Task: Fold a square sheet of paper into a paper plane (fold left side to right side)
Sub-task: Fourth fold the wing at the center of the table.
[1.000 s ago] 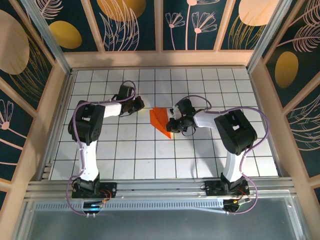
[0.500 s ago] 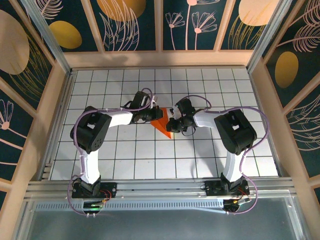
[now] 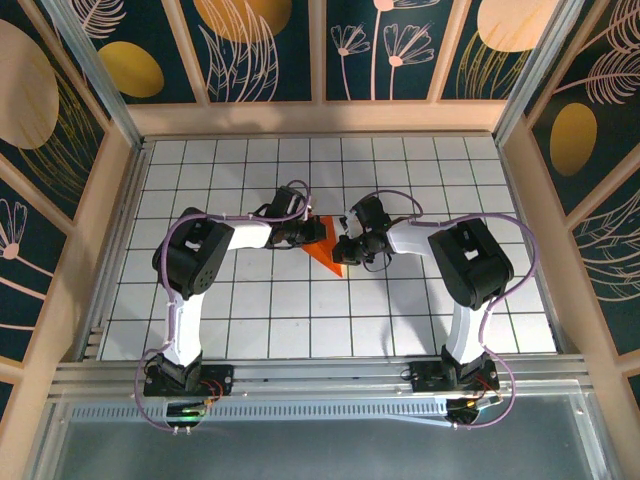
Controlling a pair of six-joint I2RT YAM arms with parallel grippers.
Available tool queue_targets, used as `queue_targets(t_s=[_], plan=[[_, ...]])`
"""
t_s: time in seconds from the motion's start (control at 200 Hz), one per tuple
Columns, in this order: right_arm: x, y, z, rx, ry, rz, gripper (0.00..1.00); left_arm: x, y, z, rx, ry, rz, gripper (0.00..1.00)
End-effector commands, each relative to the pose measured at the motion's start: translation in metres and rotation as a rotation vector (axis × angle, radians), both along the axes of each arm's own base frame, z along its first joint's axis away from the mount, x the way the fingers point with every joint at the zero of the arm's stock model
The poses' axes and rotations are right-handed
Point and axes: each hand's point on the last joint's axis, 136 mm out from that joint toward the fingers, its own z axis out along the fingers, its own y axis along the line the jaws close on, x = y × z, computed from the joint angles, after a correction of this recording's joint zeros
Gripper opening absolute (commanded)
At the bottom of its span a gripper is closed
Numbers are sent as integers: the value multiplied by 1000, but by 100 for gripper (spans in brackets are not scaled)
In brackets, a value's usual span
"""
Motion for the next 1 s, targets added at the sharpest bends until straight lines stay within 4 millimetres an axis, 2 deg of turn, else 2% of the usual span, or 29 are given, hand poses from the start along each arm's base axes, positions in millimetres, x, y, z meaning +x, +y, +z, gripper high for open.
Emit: queue_targets(t_s=[0.0,0.175,0.295,0.375,0.59,0.996], plan=[[1,-12,-9,-45,39,-43,0,-6,9,-19,54,33,27,0],[14,10,42,132,-26,-35,0,-7,12,-24,70,36,36,0],[7,14,59,190,-36,-23,0,-6,12,-24,75,31,38,0],[-1,14,58,200,-24,-16,0,-6,13,-24,80,31,38,0],[-19,12,34,186,40,-17,0,-6,13,-25,79,34,38,0],[-19,7,11,126,73,-31,0,-7,14,-27,83,40,39,0]])
